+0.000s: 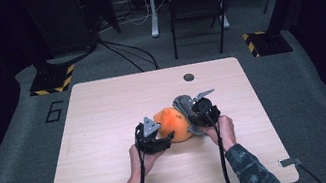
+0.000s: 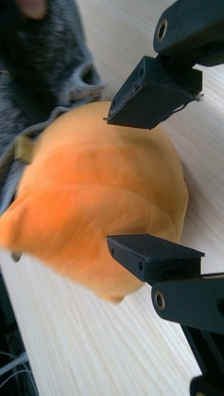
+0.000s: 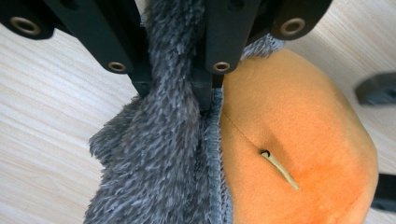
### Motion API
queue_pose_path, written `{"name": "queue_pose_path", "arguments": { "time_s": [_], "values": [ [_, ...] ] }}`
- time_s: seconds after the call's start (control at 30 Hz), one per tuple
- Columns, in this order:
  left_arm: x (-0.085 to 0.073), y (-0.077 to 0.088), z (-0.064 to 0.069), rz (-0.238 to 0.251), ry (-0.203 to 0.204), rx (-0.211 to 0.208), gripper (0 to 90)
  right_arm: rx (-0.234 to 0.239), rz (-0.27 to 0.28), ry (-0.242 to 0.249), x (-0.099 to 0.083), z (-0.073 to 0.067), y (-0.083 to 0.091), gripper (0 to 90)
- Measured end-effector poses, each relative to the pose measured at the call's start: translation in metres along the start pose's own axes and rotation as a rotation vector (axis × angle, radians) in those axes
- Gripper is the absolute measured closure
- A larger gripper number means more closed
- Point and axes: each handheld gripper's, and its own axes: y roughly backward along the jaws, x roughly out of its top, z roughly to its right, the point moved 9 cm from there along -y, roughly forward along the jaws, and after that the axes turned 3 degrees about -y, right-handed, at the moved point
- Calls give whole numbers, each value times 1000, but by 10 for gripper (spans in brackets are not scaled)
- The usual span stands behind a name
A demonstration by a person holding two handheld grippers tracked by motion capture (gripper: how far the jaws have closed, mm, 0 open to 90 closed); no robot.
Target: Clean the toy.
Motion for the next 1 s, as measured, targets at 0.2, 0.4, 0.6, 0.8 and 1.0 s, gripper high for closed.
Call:
{"name": "queue_pose_path", "arguments": {
  "time_s": [0.2, 0.4, 0.6, 0.8, 1.0],
  "values": [
    [-6, -10, 0, -8, -33, 28, 600, 12, -3, -4, 0, 1, -1, 790],
    [-1, -8, -1, 27, 2, 30, 773, 12, 10, -12, 1, 4, 3, 790],
    [8, -1, -3, 49, 70, 7, 797, 16, 49, -36, 11, 9, 17, 790],
    [15, 4, 4, 57, 148, -44, 795, 38, 133, -30, 31, 0, 52, 790],
    [14, 0, 12, 47, 130, -64, 780, 126, 157, 30, 37, -36, 57, 789]
  ]
}}
